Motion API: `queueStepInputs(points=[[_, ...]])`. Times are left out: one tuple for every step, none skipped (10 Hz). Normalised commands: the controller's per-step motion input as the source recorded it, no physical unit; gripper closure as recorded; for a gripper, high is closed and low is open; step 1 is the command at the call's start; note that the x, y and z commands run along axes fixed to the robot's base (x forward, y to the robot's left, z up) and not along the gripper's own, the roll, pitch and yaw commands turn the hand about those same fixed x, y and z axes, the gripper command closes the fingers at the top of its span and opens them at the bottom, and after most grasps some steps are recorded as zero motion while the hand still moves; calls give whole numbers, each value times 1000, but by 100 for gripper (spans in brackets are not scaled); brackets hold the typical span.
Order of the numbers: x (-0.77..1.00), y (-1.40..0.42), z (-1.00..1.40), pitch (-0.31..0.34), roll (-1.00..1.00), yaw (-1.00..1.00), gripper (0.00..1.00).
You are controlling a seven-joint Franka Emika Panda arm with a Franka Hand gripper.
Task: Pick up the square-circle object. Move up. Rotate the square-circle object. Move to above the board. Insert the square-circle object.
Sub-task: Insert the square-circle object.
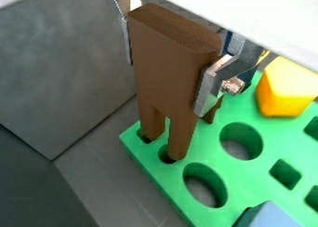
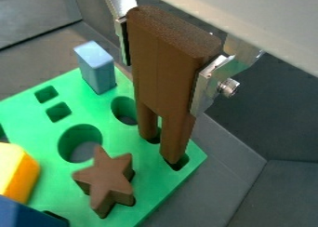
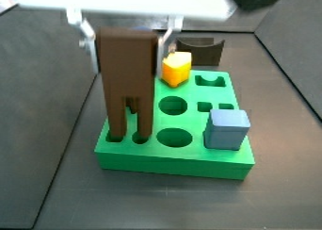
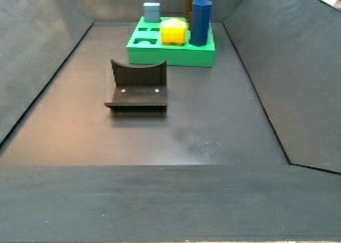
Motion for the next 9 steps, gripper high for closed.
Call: queueStepInputs(points=[[-6,-154,-257,-81,90,0,100],[-14,-169,0,-117,136,0,100],[-57,-203,17,-159,219,0,100],[-43,-100,-37,-111,331,-34,100],[-60,0,-43,0,343,-114,100],[-123,23,-17,0,304,-109,100],[-143,3,-43,0,251,-89,100],[-166,0,-211,-34,170,-51,100],[-223,-11,-386,-106,89,-97,100]])
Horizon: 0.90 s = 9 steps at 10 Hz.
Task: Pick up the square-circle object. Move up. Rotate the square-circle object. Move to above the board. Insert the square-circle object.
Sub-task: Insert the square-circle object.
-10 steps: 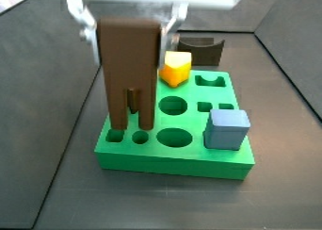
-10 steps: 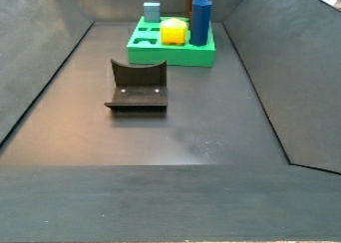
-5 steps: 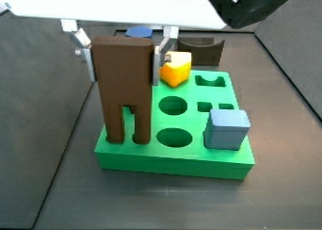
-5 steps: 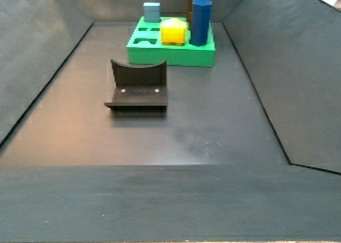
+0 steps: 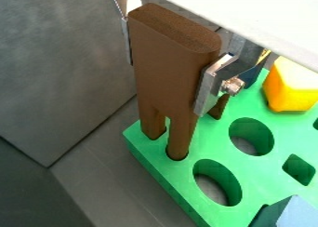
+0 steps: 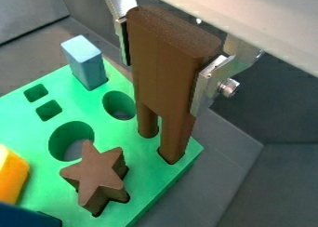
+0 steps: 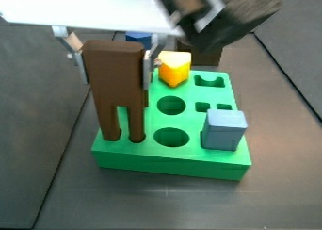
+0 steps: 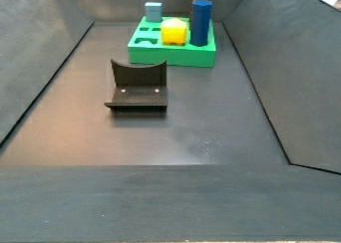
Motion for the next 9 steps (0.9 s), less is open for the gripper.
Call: queueStepInputs(points=[[-54,-111,-626,-150,43,-160,100],[0,-140,-786,-171,54,-169,100],[0,-103,-706,-136,34,-189,100],[31,-83,-594,-96,19,-197,100],[0,-34,-586,-143,0,-163,100],[0,-11,-637,-163,20,-114,100],[-26,0,-669,-193,51,-49,100],[-51,0,-537,-189,11,-9,100],[-37,54,-14,-44,-104,0,100]])
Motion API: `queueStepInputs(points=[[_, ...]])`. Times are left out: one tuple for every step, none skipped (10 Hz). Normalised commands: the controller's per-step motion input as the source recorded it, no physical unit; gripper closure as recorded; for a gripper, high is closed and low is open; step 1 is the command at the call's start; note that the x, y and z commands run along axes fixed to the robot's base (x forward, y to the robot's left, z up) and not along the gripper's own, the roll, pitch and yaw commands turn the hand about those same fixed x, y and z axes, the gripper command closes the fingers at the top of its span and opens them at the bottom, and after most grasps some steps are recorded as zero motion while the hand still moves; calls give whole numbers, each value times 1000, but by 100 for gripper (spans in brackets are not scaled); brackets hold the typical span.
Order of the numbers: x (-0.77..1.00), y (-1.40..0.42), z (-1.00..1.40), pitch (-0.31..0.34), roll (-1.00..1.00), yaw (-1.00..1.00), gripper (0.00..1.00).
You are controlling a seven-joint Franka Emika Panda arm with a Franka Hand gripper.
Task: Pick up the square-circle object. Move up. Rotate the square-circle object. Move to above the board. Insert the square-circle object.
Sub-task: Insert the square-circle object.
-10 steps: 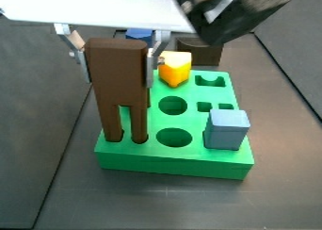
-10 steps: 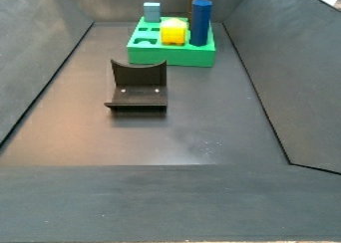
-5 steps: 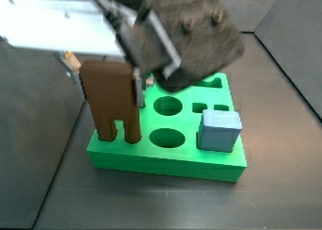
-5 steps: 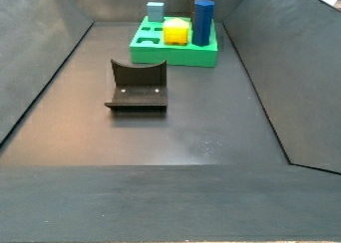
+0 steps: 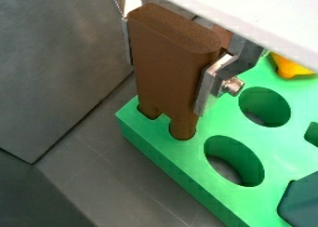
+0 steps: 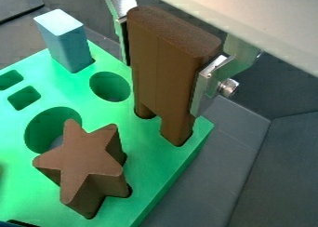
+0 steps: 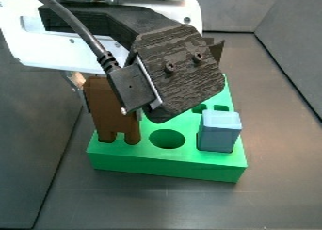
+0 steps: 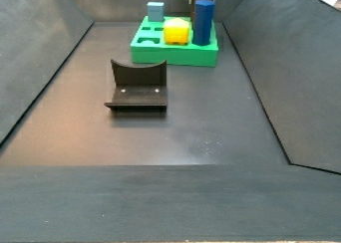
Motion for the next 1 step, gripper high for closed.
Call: queueStepInputs(points=[[0,0,0,0,0,0,100]])
